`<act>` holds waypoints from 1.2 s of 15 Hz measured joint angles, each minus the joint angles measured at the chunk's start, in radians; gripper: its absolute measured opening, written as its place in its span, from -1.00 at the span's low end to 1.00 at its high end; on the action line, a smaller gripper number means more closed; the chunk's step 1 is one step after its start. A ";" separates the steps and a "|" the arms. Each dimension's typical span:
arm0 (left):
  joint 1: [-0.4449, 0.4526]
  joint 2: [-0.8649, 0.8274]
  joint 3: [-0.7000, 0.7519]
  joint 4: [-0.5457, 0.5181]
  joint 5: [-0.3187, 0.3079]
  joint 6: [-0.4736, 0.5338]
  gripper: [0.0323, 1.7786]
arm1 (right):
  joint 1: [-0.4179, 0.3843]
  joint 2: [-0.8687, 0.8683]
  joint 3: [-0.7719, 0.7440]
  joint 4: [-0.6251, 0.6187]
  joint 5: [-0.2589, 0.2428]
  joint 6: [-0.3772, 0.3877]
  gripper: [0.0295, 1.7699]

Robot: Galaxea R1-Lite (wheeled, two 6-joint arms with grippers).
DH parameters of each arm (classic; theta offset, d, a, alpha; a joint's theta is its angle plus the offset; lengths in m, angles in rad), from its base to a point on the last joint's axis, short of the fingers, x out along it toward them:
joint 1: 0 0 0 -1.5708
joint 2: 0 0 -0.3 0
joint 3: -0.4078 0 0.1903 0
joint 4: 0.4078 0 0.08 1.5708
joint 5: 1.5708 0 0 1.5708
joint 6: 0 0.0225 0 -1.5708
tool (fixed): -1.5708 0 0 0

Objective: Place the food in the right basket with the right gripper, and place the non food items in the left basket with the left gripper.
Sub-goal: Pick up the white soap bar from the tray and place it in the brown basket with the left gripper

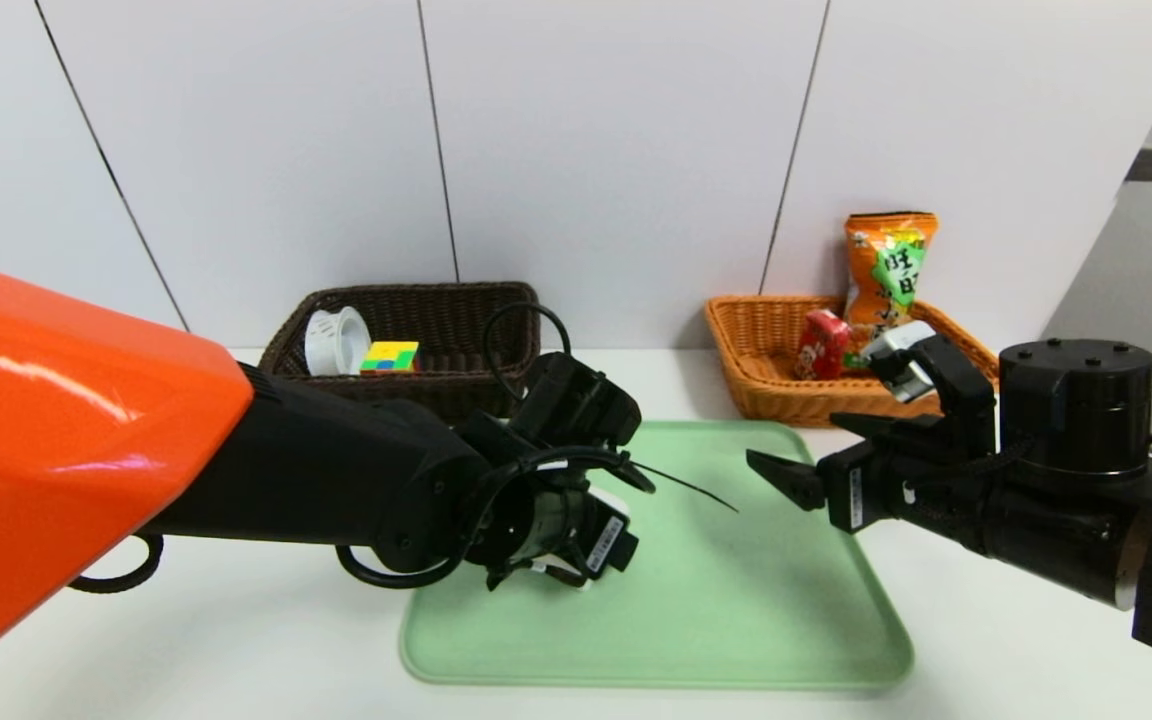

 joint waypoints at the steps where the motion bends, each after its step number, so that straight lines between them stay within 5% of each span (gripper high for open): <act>1: 0.000 -0.003 0.001 0.004 0.001 0.002 0.90 | 0.000 0.001 0.000 0.000 0.000 0.000 0.93; 18: 0.000 -0.039 0.032 0.032 0.000 0.007 0.90 | 0.000 0.002 0.007 0.000 -0.001 0.000 0.93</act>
